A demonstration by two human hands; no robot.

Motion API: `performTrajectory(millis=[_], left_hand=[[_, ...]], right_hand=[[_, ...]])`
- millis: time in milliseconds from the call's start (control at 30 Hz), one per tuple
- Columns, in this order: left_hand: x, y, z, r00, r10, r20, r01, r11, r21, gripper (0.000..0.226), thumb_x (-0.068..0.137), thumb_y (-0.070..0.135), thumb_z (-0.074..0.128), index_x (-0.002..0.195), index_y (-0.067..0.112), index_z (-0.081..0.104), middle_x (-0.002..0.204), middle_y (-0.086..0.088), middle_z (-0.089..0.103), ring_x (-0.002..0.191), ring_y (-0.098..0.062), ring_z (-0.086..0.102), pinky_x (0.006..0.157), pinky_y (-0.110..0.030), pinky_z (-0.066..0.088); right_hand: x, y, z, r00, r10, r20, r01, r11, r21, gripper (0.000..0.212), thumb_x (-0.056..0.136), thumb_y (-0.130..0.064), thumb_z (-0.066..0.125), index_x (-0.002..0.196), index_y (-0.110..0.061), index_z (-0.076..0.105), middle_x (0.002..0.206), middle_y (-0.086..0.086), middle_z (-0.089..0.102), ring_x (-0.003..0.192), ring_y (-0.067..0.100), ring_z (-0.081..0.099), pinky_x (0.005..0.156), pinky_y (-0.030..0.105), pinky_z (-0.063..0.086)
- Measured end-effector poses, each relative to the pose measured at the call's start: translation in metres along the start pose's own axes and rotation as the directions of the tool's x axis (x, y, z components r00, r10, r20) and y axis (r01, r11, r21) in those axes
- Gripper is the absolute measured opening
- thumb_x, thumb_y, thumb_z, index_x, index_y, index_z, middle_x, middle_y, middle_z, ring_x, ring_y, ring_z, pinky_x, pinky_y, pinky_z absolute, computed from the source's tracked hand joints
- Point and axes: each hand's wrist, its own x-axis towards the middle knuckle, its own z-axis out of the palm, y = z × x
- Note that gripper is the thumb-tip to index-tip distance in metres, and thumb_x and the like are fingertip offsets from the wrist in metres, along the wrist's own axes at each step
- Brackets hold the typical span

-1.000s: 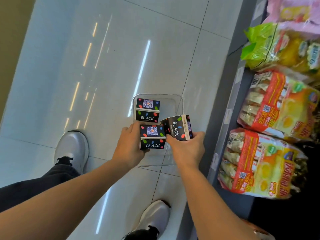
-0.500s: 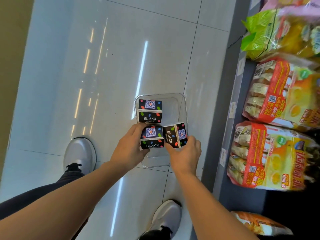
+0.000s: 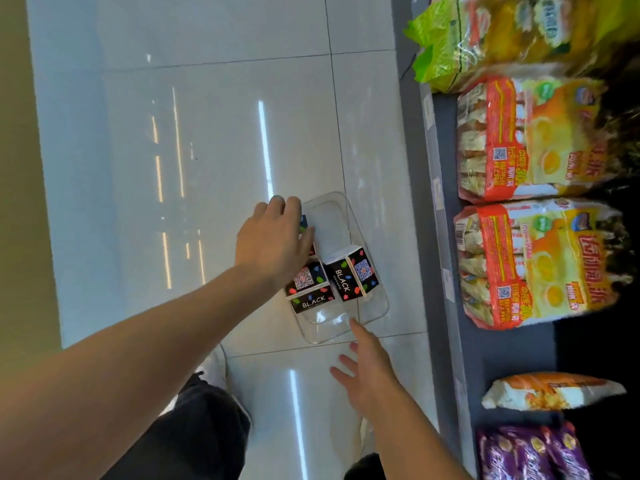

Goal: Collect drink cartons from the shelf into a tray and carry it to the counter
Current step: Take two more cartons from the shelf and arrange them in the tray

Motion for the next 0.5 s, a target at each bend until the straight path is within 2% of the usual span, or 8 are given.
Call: performTrajectory(millis=[67,167,233,300,367,500], left_hand=[[0.021,-0.004,0.002,1.000,0.009,0.026,-0.010,0.999,0.033,0.042,0.096,0.041,0.045,0.125,0.011,0.050,0.119,-0.013,0.056,0.112,-0.031,0.048,0.081,-0.040,0.045],[0.050,-0.011,0.007,0.970,-0.041,0.240,0.026,0.997,0.066,0.054,0.098,0.044,0.039,0.141,0.011,0.044,0.137,-0.019,0.048,0.129,-0.039,0.038,0.102,-0.047,0.037],[0.062,-0.012,0.012,0.934,-0.034,0.354,0.038,0.999,-0.004,0.052,0.099,0.040,0.040,0.142,0.010,0.044,0.138,-0.021,0.048,0.129,-0.041,0.039,0.104,-0.046,0.036],[0.070,-0.013,0.016,0.919,-0.022,0.393,0.031,0.999,-0.015,0.052,0.098,0.038,0.043,0.141,0.009,0.044,0.137,-0.020,0.049,0.127,-0.040,0.044,0.102,-0.045,0.038],[0.074,-0.017,0.015,0.904,-0.050,0.424,0.054,0.999,0.002,0.053,0.098,0.040,0.043,0.142,0.010,0.044,0.139,-0.018,0.047,0.126,-0.039,0.046,0.103,-0.045,0.041],[0.080,-0.018,0.014,0.859,-0.111,0.500,0.147,0.989,-0.032,0.049,0.096,0.043,0.043,0.132,0.010,0.048,0.131,-0.018,0.050,0.112,-0.038,0.057,0.095,-0.048,0.051]], right_hand=[[0.015,0.002,0.013,1.000,0.003,0.023,-0.005,0.996,0.093,0.063,0.093,-0.034,0.063,0.147,-0.019,0.036,0.144,0.012,0.045,0.125,0.030,0.050,0.097,0.048,0.045],[0.033,0.002,0.025,0.999,0.012,-0.051,-0.004,0.987,0.162,0.044,0.097,-0.027,0.058,0.134,-0.013,0.042,0.129,0.016,0.052,0.109,0.030,0.058,0.097,0.049,0.050],[0.040,0.000,0.027,0.993,0.033,-0.111,-0.010,0.980,0.197,0.029,0.099,-0.020,0.054,0.122,-0.011,0.041,0.111,0.018,0.053,0.089,0.027,0.060,0.096,0.049,0.052],[0.044,0.003,0.027,0.989,0.029,-0.142,-0.001,0.981,0.194,0.018,0.099,-0.014,0.053,0.112,-0.013,0.040,0.098,0.016,0.050,0.073,0.022,0.055,0.091,0.046,0.055],[0.044,0.003,0.028,0.991,-0.030,-0.133,0.042,0.995,0.088,0.019,0.098,-0.012,0.053,0.109,-0.014,0.039,0.099,0.017,0.050,0.067,0.021,0.054,0.086,0.045,0.057],[0.041,-0.005,0.022,0.992,-0.045,-0.122,0.049,0.998,0.033,0.023,0.099,-0.007,0.051,0.114,-0.015,0.036,0.093,0.015,0.048,0.066,0.020,0.053,0.091,0.044,0.057]])
